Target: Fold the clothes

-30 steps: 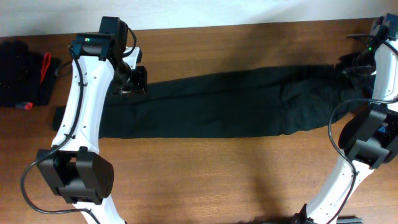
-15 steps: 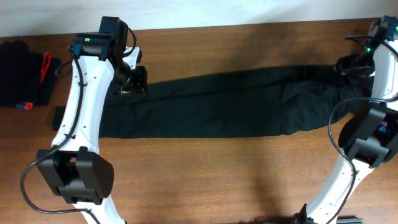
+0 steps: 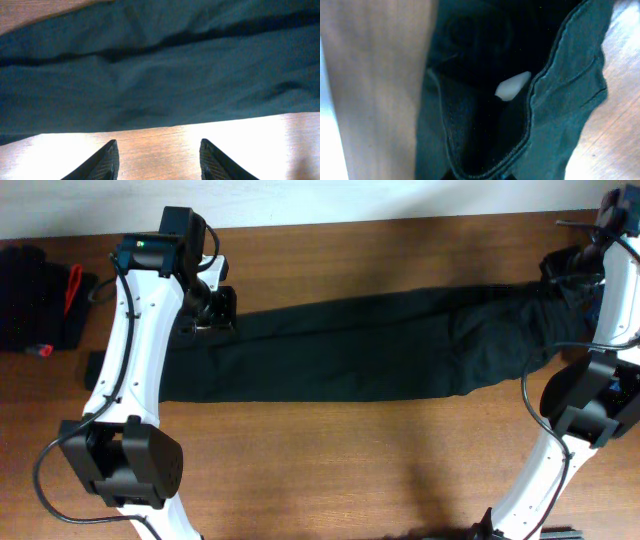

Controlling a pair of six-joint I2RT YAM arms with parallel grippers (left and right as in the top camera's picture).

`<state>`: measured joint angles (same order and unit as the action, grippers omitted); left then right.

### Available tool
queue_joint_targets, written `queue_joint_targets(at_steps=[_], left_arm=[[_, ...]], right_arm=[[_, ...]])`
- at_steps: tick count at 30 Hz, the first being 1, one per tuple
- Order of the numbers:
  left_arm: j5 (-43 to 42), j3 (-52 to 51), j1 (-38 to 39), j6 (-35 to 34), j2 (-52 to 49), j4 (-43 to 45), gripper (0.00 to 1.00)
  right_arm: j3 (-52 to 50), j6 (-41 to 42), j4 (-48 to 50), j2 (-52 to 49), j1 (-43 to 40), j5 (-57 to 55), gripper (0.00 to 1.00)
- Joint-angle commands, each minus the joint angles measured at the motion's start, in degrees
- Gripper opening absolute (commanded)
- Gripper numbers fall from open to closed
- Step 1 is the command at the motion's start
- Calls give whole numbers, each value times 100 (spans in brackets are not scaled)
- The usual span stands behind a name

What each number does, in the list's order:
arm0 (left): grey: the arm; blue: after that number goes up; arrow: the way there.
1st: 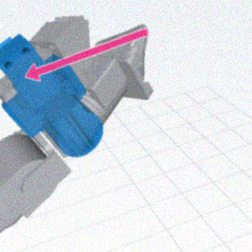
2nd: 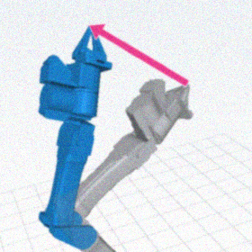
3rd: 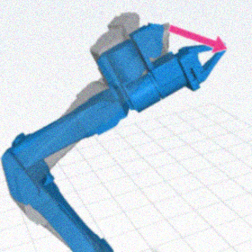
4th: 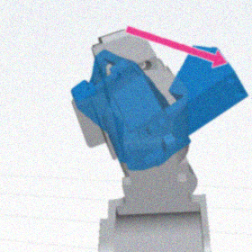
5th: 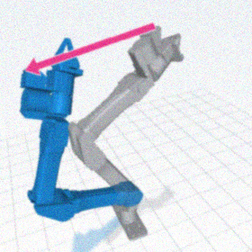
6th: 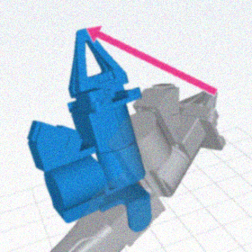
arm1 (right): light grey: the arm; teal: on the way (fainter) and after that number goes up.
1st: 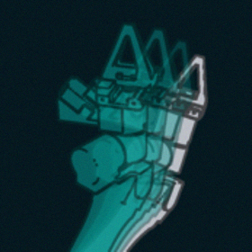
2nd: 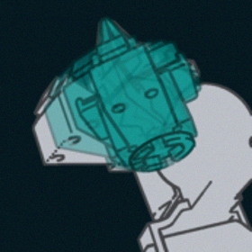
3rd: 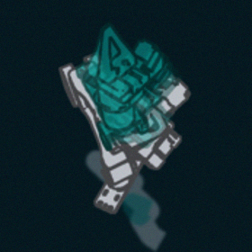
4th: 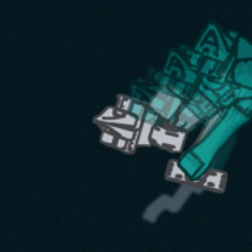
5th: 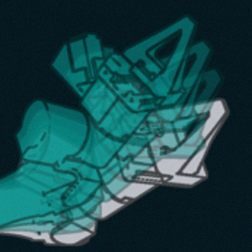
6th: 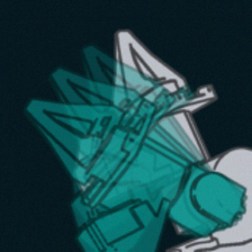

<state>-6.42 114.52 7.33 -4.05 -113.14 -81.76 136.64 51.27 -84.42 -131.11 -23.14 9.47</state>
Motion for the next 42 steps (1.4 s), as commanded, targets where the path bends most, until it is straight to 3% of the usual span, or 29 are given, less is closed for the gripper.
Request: queue_joint_targets(at_steps=[1,13,42], left_arm=[[42,-17,-9,107,-11,11,52],[42,-17,-9,107,-11,7,52],[42,-17,-9,107,-11,190,52]], right_arm=[[304,365,-24,-9,68,144,4],[308,1064,461,-44,68,-195,4],[275,1119,1742,-1447,444,-979,4]])
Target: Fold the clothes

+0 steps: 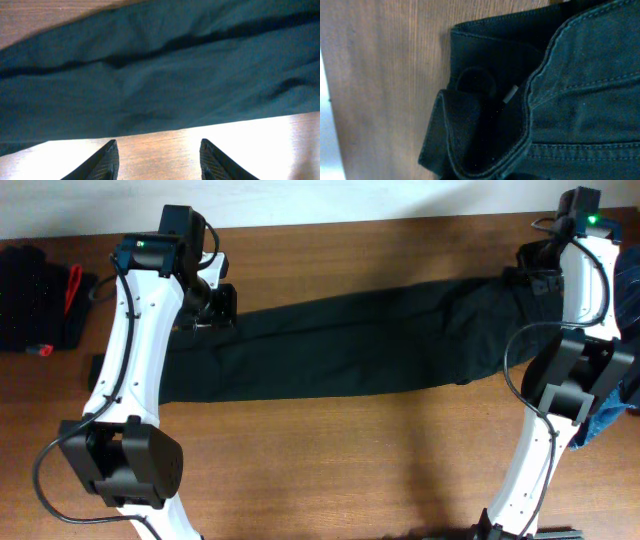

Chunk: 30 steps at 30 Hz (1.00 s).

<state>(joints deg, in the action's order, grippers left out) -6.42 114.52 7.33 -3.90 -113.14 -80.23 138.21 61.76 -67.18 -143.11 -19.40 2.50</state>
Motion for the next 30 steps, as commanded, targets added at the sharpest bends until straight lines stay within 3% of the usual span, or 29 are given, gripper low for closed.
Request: queue_joint_targets(at_steps=[1,15,19,22,25,26,29,30], left_arm=[[44,-17,-9,92,-11,52,52],[44,-17,-9,92,-11,68,52],[42,-17,-9,92,-11,66,52],[42,-17,-9,92,-11,68,52],[42,-17,20,92,-11,70,52],[42,-17,20,92,-11,70,52],[42,-17,17,92,-11,70,52],[44,-17,17,92,-11,72,52]], right_arm=[[116,68,13,-273,70,-328,4],[96,-42,24,-782,74,-472,5],[92,-42,39,-892,74,-470,21],[85,-39,94,-992,76,-444,23],[85,-195,289,-1040,74,-232,33],[85,-295,369,-1040,76,-166,43],[87,-328,555,-1038,103,-42,94],[87,-417,632,-1038,103,103,99]])
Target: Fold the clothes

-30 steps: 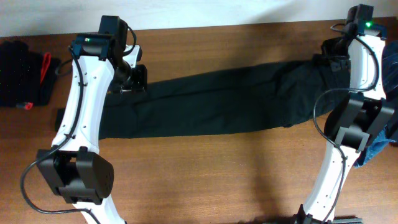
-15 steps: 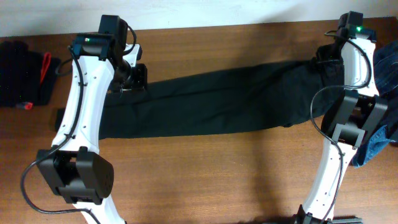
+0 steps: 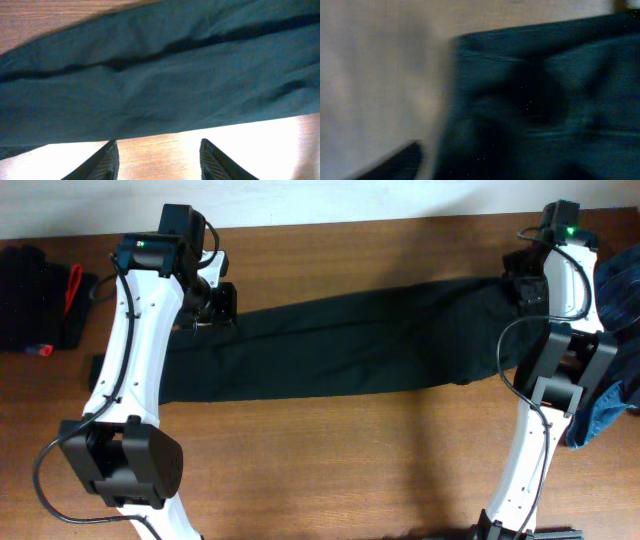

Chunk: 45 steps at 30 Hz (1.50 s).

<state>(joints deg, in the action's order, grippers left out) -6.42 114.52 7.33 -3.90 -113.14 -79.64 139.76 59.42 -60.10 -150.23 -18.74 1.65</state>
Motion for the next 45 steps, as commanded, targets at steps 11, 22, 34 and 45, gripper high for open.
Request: queue_joint_targets(at_steps=[11,22,34,45], left_arm=[[44,-17,17,92,-11,155,58],[42,-17,17,92,-11,210,61],[39,-17,17,90,-13,245,62],[20,-17,17,85,-129,352,62]], right_arm=[[1130,-1714,170,-269,37,1126,99],[3418,-2177,-1222,-269,44,837,99],[3416,-5499,-3727,-208,240,1263,99],[3359,-5298,-3727,-140,531,1119,99]])
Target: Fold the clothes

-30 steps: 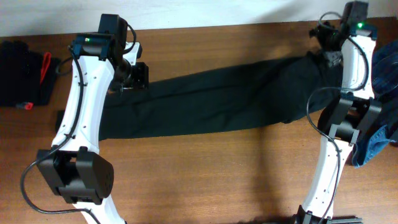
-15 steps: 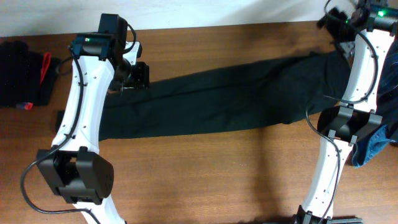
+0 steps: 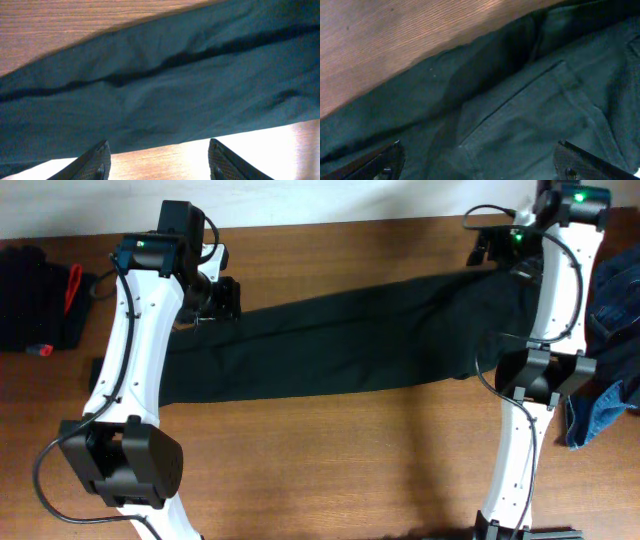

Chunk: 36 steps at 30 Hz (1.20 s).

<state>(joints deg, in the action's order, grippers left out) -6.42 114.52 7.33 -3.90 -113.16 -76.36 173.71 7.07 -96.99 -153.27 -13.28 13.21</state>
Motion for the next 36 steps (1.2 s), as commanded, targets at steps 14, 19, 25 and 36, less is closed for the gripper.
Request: queue_joint_targets(at_steps=[14,19,25,36], left_arm=[[-7,-17,20,66,-439,31,62],[-42,-17,61,72,-466,105,70],[24,-17,122,98,-527,385,69],[0,-17,173,245,-1099,846,7]], right_arm=[[-3047,-57,-37,2190,-98,-964,98],[-4203,-66,396,2153,-219,-1027,99],[-5123,-243,1624,2153,-249,-1023,99],[-5471,-387,2754,2151,-251,-986,99]])
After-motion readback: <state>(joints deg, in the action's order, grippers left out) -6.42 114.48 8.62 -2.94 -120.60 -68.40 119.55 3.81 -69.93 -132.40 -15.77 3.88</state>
